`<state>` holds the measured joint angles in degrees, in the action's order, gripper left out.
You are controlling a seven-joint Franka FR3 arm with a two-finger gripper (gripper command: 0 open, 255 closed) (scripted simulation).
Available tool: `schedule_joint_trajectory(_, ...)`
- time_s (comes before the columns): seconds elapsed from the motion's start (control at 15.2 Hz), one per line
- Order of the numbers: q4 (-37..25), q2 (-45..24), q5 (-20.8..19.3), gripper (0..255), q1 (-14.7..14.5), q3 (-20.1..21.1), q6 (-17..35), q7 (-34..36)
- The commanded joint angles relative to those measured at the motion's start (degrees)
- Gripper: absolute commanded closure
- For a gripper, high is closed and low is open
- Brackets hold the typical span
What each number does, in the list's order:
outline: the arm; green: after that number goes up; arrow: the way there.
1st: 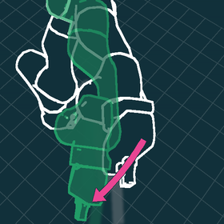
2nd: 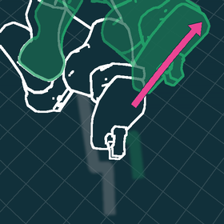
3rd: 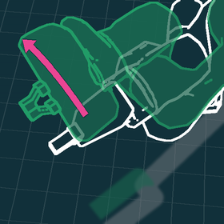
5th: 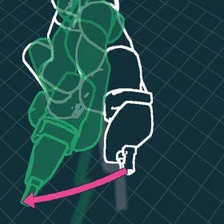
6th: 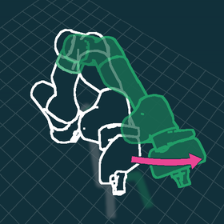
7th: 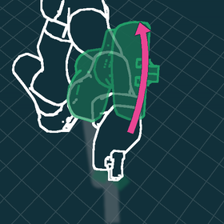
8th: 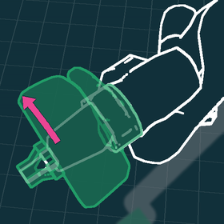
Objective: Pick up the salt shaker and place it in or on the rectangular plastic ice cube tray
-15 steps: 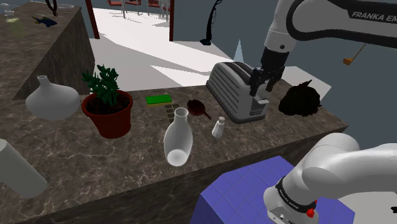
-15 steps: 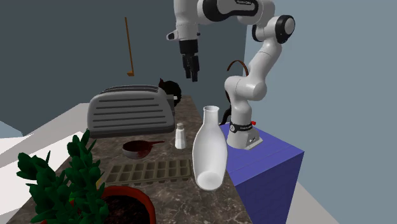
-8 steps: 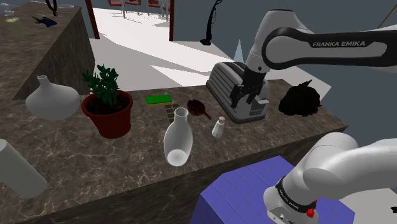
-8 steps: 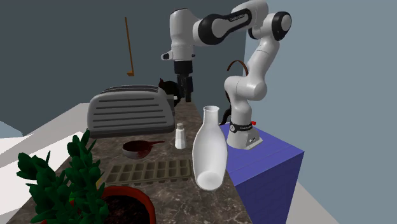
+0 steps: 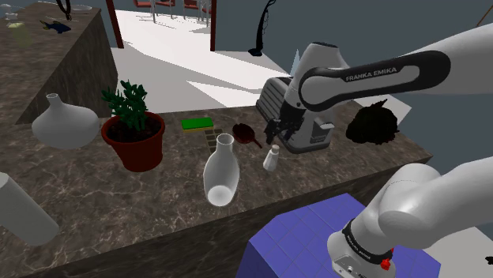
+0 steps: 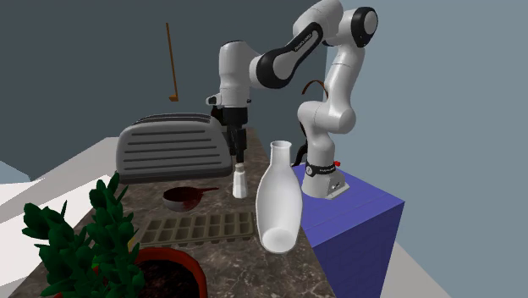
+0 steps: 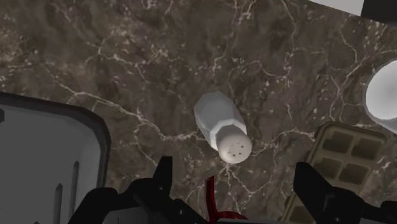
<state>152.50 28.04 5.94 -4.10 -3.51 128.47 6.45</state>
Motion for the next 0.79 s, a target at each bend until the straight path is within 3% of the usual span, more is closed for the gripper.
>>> schedule_joint_trajectory(0.0,0.7,-1.5,0.4,0,-0.2,-0.1,2.4,-0.3)
schedule_joint_trajectory(0.33,2.6,-4.9,1.2,0,-0.8,0.0,7.8,-0.8)
schedule_joint_trajectory(0.73,2.6,-4.9,1.2,0,-0.8,0.0,7.8,-0.8)
